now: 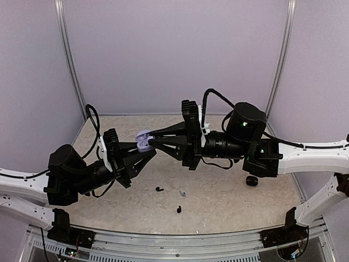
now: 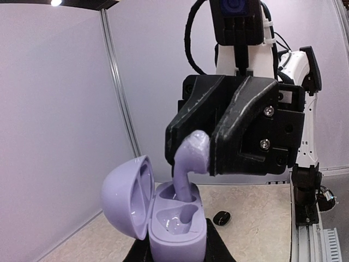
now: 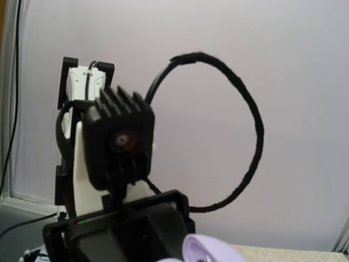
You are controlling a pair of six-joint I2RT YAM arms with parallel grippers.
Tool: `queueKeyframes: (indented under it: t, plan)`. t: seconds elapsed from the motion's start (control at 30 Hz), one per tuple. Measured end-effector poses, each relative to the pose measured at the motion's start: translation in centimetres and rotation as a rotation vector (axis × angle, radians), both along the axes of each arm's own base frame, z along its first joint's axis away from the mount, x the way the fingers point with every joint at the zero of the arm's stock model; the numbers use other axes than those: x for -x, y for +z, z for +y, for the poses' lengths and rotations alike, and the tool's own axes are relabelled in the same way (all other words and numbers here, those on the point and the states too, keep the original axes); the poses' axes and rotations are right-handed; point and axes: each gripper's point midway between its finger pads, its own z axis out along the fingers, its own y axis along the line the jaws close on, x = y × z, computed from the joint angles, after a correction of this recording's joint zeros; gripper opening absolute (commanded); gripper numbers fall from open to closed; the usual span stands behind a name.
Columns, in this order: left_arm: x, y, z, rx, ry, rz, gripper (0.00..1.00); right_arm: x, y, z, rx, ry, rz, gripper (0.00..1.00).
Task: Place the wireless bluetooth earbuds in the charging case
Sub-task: Insert the right earbud into the right side groove of the charging case.
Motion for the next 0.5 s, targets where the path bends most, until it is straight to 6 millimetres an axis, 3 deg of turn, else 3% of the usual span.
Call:
queueKeyframes:
  t: [0.5]
  plan:
    - [-0.35, 0.13, 0.30, 0.009, 0.023, 0.011, 0.00, -0.85, -0.70, 0.03, -0.017, -0.050, 0.043, 0.13]
